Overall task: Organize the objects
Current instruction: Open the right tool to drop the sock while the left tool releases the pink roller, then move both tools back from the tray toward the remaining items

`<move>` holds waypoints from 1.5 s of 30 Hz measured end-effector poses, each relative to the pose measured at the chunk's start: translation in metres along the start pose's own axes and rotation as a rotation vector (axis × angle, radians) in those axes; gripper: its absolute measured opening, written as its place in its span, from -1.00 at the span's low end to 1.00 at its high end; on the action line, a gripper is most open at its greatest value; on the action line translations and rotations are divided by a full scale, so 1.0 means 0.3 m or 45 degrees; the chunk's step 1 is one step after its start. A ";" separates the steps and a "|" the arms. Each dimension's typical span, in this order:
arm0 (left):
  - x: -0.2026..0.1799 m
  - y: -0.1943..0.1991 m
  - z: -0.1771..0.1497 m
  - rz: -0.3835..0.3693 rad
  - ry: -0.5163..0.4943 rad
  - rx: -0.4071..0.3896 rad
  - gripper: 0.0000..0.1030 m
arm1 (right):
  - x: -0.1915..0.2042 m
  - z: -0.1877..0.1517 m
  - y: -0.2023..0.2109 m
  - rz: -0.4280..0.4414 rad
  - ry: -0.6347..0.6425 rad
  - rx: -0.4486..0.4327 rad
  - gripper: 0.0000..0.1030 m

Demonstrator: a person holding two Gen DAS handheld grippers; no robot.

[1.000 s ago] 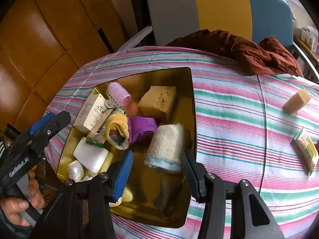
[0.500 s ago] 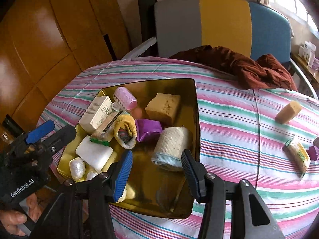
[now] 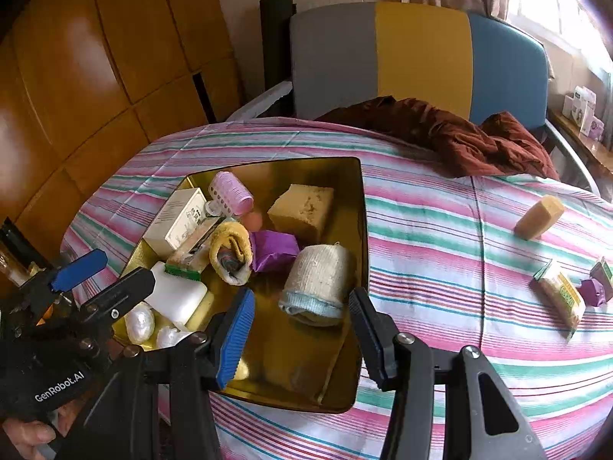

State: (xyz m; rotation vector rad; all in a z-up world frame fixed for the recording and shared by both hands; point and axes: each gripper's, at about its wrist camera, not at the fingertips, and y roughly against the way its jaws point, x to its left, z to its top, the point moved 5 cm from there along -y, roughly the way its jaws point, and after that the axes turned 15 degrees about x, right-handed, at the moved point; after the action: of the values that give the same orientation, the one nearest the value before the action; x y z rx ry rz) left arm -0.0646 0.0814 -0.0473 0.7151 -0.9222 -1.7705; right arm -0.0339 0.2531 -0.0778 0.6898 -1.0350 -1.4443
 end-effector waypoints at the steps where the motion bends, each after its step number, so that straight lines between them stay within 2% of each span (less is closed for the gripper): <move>1: -0.004 -0.002 -0.001 0.001 -0.005 0.003 0.48 | -0.003 -0.001 0.002 -0.004 0.001 -0.004 0.01; 13: -0.074 -0.003 -0.005 0.002 -0.079 0.012 0.51 | -0.092 -0.012 0.013 -0.005 -0.065 -0.021 0.01; 19: -0.122 -0.005 -0.003 -0.013 -0.131 0.011 0.52 | -0.170 -0.033 -0.001 -0.008 -0.133 0.016 0.01; 35: -0.292 -0.014 0.010 -0.080 -0.287 0.026 0.52 | -0.503 -0.110 0.003 -0.034 -0.395 0.146 0.01; 40: -0.354 -0.018 0.008 -0.110 -0.347 0.039 0.52 | -0.624 -0.104 0.031 -0.062 -0.403 0.182 0.01; 42: -0.374 -0.019 0.007 -0.117 -0.366 0.041 0.52 | -0.689 -0.104 0.044 -0.084 -0.402 0.195 0.06; 44: -0.394 -0.020 0.006 -0.132 -0.380 0.046 0.52 | -0.759 -0.101 0.050 -0.122 -0.401 0.206 0.36; 45: -0.401 -0.021 0.006 -0.137 -0.385 0.048 0.52 | -0.795 -0.100 0.051 -0.144 -0.404 0.212 0.37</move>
State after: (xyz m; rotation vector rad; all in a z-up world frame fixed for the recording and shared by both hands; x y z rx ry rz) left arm -0.0270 0.1958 -0.0446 0.5369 -1.1387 -1.9973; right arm 0.0364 0.4808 -0.1125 0.6582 -1.3928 -1.6125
